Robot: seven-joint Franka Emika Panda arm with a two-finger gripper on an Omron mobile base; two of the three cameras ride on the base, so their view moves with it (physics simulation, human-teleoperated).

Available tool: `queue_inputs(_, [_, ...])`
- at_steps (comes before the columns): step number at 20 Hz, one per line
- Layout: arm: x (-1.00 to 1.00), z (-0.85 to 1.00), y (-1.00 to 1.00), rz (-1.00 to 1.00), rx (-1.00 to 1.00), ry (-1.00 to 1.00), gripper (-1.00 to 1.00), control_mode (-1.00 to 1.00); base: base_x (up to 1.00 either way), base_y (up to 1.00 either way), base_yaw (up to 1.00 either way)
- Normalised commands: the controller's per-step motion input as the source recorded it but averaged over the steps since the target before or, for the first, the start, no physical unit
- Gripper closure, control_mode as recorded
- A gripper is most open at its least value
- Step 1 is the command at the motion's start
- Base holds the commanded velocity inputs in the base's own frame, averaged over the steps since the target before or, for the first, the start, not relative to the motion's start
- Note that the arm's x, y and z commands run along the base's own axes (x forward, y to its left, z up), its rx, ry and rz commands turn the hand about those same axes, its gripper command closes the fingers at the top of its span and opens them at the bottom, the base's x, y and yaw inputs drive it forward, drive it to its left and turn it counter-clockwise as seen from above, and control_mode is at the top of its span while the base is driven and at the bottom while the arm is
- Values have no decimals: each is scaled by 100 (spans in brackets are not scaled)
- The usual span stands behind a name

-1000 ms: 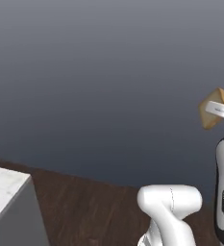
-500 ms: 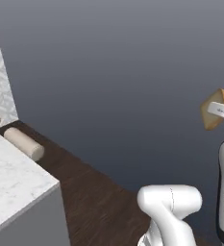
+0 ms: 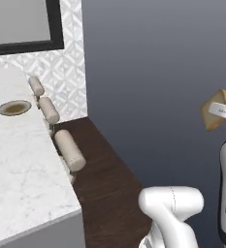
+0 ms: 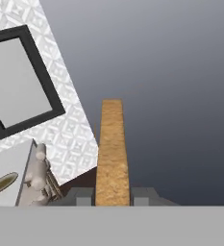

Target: Start the toaster. Once the lever pops up, take the bread to the plate on the dining counter.

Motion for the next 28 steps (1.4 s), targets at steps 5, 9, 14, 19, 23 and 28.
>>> queue_inputs(5, [0, 0, 0, 0, 0, 0, 100, 100, 100, -61, 51])
queue_inputs(9, [0, 0, 0, 0, 0, 0, 100, 100, 100, -86, 34])
queue_inputs(14, [0, 0, 0, 0, 0, 0, 100, 100, 100, -21, 40])
queue_inputs(19, [0, 0, 0, 0, 0, 0, 100, 100, 100, -14, 41])
queue_inputs(23, [0, 0, 0, 0, 0, 0, 100, 100, 100, -90, 26])
queue_inputs(28, [0, 0, 0, 0, 0, 0, 100, 100, 100, -71, 31])
